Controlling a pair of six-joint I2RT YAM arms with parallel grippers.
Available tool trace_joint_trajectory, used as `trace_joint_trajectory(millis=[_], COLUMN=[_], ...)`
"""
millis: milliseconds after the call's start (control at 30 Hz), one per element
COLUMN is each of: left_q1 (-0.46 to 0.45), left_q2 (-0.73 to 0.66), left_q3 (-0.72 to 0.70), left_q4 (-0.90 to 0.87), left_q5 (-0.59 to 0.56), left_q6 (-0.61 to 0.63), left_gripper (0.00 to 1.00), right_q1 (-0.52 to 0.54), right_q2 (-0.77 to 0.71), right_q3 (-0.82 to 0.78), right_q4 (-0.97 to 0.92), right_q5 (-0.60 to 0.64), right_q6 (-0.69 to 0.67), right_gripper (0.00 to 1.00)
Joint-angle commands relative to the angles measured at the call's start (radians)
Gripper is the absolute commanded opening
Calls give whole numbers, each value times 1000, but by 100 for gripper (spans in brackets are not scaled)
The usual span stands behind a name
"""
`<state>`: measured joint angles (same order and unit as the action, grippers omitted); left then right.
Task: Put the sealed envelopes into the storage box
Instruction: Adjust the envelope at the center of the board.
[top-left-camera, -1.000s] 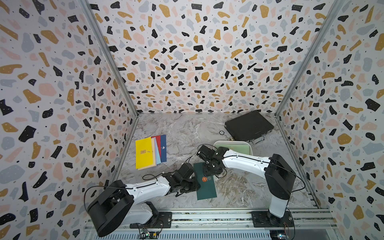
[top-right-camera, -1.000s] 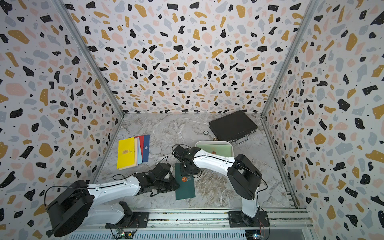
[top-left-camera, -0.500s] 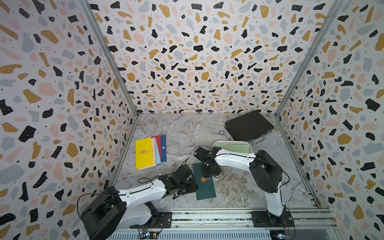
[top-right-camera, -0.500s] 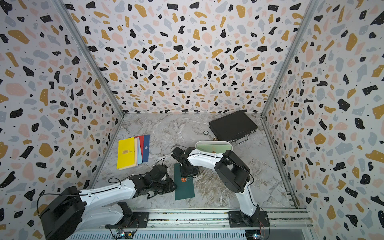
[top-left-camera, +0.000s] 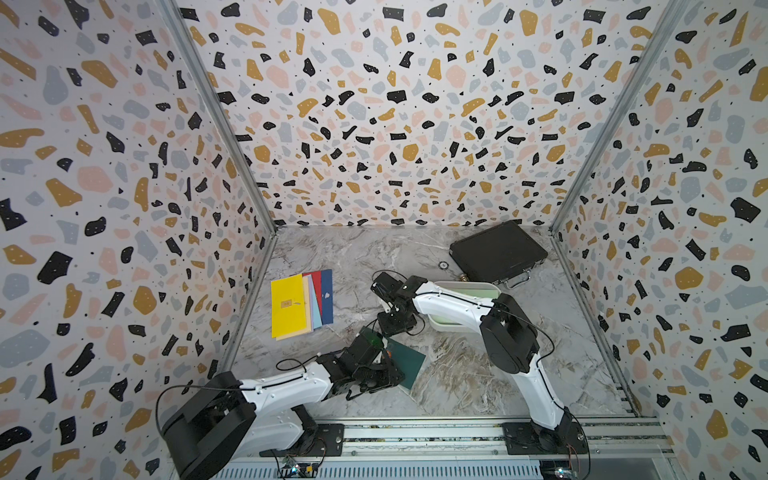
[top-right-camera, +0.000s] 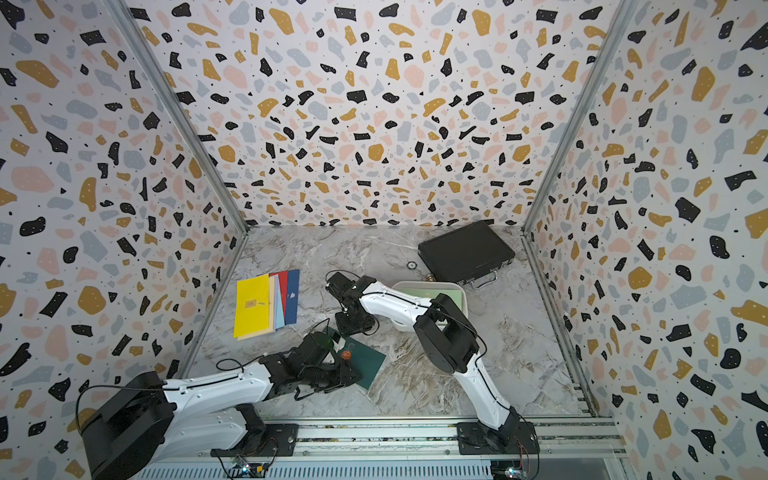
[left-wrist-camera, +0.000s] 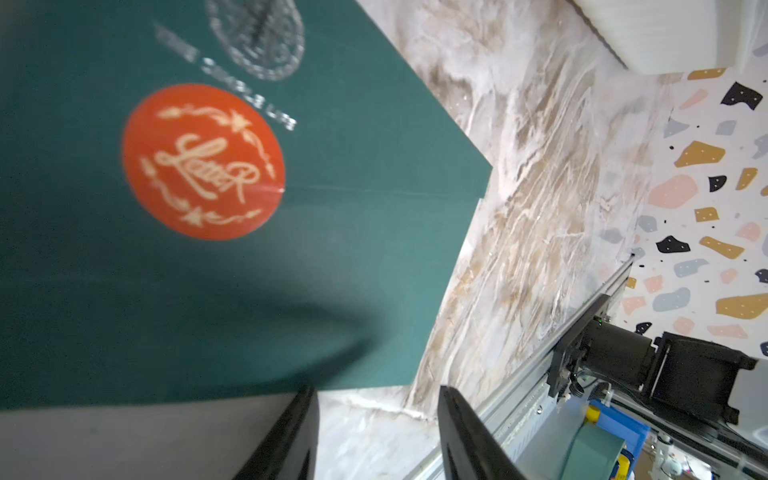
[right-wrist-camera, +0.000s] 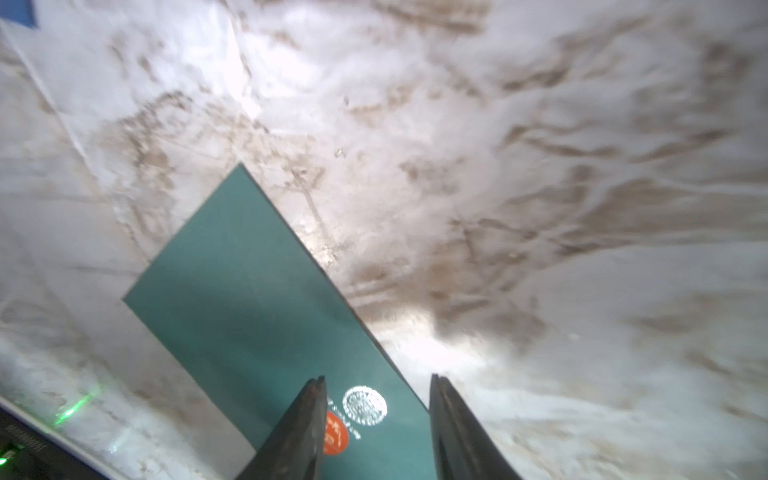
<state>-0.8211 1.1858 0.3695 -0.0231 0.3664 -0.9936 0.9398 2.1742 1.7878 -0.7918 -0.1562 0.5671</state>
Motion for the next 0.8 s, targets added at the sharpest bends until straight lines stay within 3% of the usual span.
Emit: trace_joint_trajectory(millis=[0,100,267,467,767], left_q1=[-4,44,281,415,498], left_q2=[-40,-120,-94,126,270], left_q3=[91,187,315,440,393], left_q4=[-134,-356,-572,-561,-400], left_q5=[-9,-149,-261,-306,-210], left_q6=[106,209,310,396,407], left_gripper=[54,57,60,63,63], right_q1=[-20,-22,-20,29,79], right_q2=[-174,-285,-446,-489,-419], right_q3=[-63,-181,-451,-616,-625], right_q4=[-44,-61,7,105,178], right_q5=[63,124,130,99,102], right_q6=[2,45,199,346,472], right_gripper=[47,48,49,50,53])
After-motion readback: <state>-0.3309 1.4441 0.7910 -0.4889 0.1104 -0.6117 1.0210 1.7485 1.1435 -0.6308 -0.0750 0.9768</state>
